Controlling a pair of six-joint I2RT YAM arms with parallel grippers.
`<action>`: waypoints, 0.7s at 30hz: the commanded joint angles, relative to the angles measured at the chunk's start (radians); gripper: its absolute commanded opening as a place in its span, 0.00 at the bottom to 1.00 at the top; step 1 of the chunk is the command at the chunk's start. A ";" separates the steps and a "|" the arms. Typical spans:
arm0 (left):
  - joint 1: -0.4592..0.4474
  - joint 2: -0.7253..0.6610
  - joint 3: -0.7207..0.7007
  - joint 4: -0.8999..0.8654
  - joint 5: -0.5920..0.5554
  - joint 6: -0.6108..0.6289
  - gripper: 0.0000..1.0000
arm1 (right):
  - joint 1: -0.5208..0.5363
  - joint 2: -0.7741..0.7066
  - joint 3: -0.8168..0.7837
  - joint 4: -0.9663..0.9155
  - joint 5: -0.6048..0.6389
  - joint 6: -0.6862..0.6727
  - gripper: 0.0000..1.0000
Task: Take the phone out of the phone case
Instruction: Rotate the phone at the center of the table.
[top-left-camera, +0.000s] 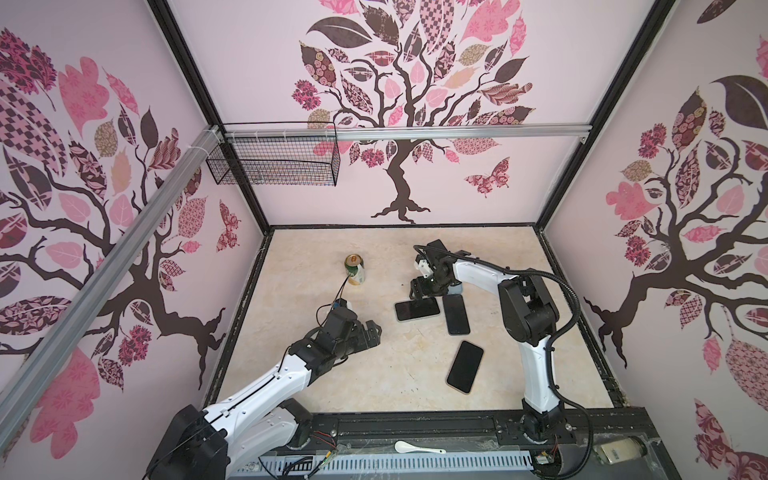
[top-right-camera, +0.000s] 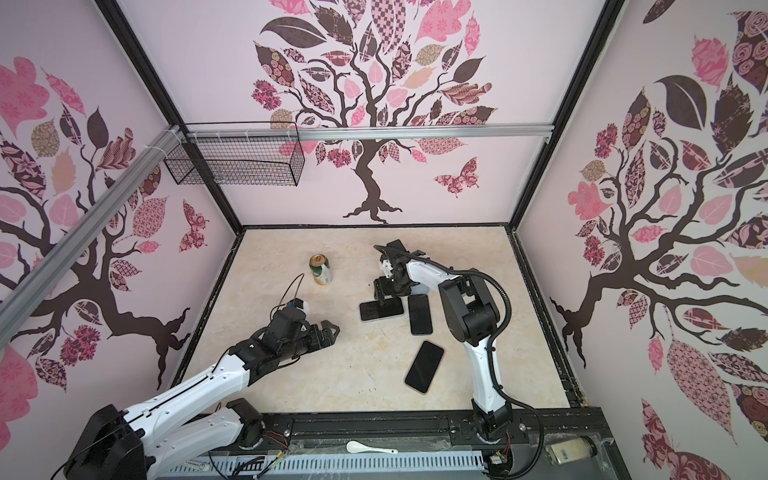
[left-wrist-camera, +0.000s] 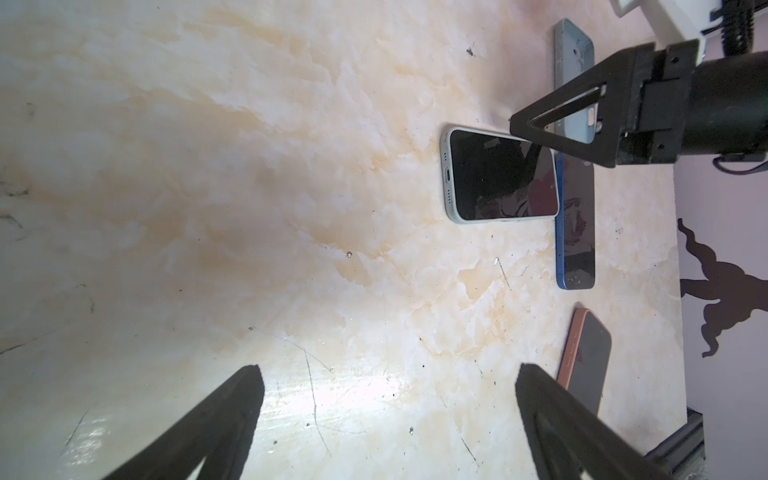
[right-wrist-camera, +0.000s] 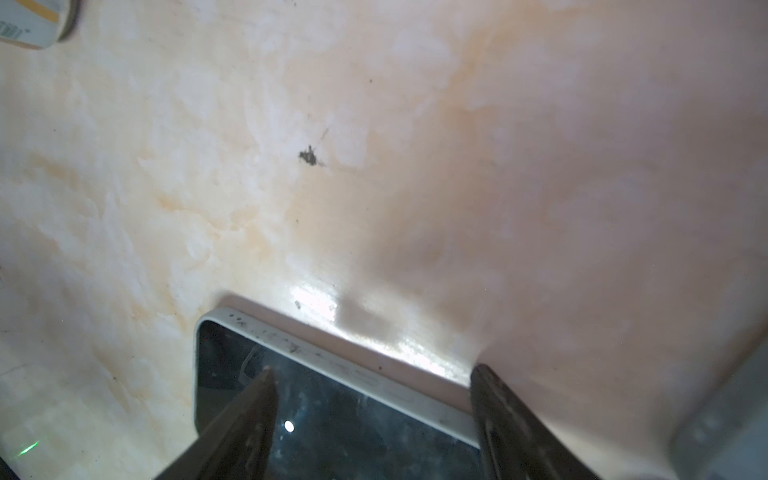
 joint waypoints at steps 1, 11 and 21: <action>0.004 -0.016 -0.008 0.001 0.011 0.009 0.98 | 0.012 -0.024 -0.078 -0.084 0.002 0.021 0.76; 0.035 -0.057 -0.007 -0.051 0.012 0.014 0.98 | 0.089 -0.205 -0.308 -0.005 0.001 0.057 0.89; 0.228 -0.108 -0.040 -0.045 0.160 0.013 0.98 | 0.297 -0.294 -0.365 -0.001 0.182 0.058 0.89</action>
